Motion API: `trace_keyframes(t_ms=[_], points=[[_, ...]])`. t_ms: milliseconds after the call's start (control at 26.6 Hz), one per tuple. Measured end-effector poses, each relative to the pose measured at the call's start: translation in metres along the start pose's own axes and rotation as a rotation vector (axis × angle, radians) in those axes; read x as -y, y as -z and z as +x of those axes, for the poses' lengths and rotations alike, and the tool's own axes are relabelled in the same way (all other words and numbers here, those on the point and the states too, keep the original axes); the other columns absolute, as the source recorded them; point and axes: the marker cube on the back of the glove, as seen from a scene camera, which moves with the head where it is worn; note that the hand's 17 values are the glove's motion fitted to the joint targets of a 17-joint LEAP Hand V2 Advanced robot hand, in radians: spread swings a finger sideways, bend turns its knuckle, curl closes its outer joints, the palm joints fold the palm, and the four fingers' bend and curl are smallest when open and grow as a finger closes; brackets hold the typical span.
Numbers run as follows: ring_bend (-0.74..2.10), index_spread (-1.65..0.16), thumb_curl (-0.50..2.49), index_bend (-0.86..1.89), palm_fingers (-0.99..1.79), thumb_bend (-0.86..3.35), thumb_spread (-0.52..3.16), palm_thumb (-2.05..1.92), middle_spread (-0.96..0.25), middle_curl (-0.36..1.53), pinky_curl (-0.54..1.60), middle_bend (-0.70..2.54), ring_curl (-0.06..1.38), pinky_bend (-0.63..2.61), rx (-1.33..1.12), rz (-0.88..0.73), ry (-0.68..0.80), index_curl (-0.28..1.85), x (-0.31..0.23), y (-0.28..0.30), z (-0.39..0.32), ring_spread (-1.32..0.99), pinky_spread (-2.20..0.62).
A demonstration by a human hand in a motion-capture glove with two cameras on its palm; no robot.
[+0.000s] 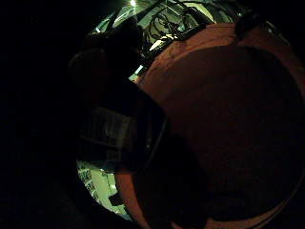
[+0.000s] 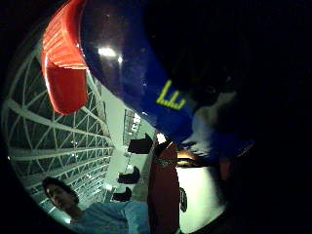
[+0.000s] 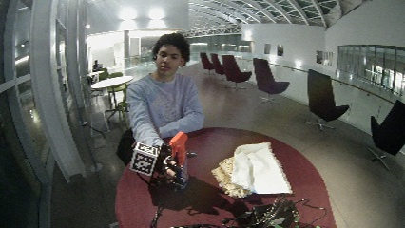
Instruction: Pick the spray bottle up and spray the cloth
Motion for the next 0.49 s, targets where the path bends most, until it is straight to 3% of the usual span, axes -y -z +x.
trace_keyframes(t_ms=[188,490], points=[[0.53,-0.32,0.40,0.13,0.77,0.00,1.00,0.75,-0.03,0.40,0.33,0.28,0.36,0.27,0.054,-0.022,0.053,0.21,0.000,0.003,-0.004,0.00,0.26],[0.60,-0.35,0.41,0.05,0.75,-0.02,1.03,0.76,-0.05,0.42,0.35,0.29,0.41,0.28,0.315,-0.261,0.138,0.19,-0.011,0.002,-0.041,-0.02,0.27]])
